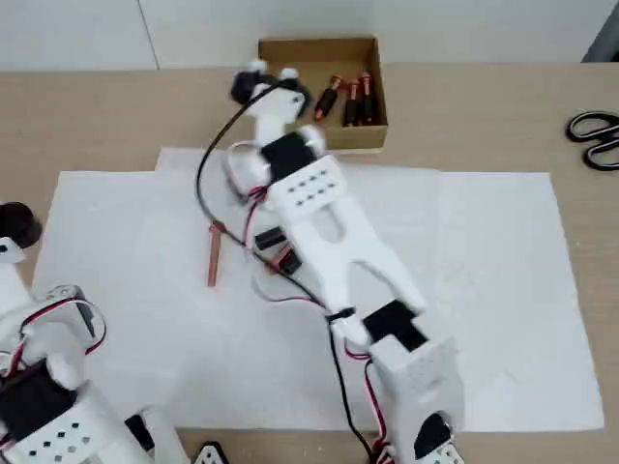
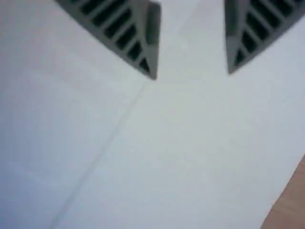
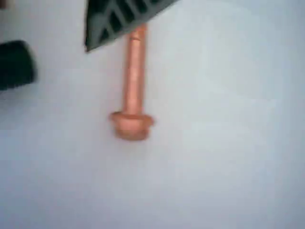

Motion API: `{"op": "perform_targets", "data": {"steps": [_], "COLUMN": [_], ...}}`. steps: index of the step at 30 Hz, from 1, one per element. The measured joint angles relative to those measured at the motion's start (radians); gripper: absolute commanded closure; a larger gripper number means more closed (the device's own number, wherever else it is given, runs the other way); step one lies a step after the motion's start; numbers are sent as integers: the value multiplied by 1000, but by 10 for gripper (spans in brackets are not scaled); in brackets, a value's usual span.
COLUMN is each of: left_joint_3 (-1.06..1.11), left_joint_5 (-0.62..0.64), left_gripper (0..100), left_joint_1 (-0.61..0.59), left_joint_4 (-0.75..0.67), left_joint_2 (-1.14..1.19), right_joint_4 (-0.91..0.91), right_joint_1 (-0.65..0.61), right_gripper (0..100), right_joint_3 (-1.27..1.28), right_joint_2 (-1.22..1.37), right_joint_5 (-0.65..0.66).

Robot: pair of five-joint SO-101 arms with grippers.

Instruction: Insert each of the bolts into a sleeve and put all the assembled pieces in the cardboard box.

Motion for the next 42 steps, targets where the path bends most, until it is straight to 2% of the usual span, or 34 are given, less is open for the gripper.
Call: {"op": "perform_targets", "data": {"steps": [6,15,18,22,30,38,42], "left_joint_3": [0,5,5,5,5,5,5], "left_joint_5": [0,0,0,0,0,0,0], "left_gripper": [913,913,913,913,913,913,913], "left_joint_1": [0,43,87,107,110,110,110], "left_joint_4": [5,5,5,5,5,5,5], "left_joint_2": [0,0,0,0,0,0,0], "right_joint_4": [126,146,138,133,133,87,-11], "right_joint_1": [78,-2,-9,-9,-12,-12,-12], "right_gripper": [854,853,855,855,855,855,854], "right_joint_3": [0,58,58,61,61,61,61], "right_joint_2": [-37,-37,-15,38,121,157,158], "right_joint_5": [210,307,459,750,1094,1138,1003]}}
